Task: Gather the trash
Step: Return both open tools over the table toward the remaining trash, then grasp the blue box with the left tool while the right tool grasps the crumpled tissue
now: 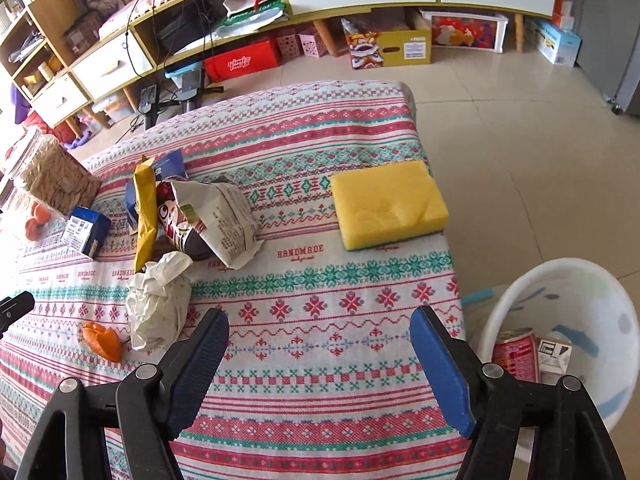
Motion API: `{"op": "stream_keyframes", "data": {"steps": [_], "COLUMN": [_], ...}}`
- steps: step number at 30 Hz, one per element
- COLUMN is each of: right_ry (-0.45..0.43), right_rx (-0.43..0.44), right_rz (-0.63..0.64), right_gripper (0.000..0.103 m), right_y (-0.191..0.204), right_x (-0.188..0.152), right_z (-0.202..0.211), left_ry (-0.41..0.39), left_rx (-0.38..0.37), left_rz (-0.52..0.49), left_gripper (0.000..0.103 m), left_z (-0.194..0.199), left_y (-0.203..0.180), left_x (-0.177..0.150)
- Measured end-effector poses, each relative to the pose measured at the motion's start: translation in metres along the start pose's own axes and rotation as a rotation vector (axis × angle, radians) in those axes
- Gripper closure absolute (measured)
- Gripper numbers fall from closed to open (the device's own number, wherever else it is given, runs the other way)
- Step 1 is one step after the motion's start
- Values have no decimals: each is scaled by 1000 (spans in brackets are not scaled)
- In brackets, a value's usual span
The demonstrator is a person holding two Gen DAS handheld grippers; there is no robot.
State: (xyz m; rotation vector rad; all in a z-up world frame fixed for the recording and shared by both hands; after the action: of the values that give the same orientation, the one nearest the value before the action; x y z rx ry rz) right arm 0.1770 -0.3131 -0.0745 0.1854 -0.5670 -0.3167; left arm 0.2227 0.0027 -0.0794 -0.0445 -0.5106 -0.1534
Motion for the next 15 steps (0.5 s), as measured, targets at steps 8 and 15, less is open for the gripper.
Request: {"op": "stream_keyframes", "data": {"steps": [8,15], "right_ry": [39,36], "right_rx": [57,61], "right_rz": [4,29], "right_gripper": [23,23], "right_y": [28,51], "right_x": [5,18], "right_z": [-20,-39], "left_ry": [49,65], "left_rx": [-17,-31], "left_rz": [96,188], "left_gripper": [34,34], "left_z": [-16,-42], "left_y": [35,61], "left_x": [7,33]}}
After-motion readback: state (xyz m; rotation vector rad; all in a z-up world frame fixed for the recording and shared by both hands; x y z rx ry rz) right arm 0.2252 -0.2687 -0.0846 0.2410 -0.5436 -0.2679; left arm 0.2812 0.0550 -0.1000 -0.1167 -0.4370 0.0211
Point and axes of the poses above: each gripper's, at about its wrist camera, not at the fingertips, and z roughly against the way its jaws point, y to its left, x to its top, the point moved 8 cm from there along -z, roughly the way its jaws point, and after that the axes turned 8 degrees about -z, right-handed, at the moved point
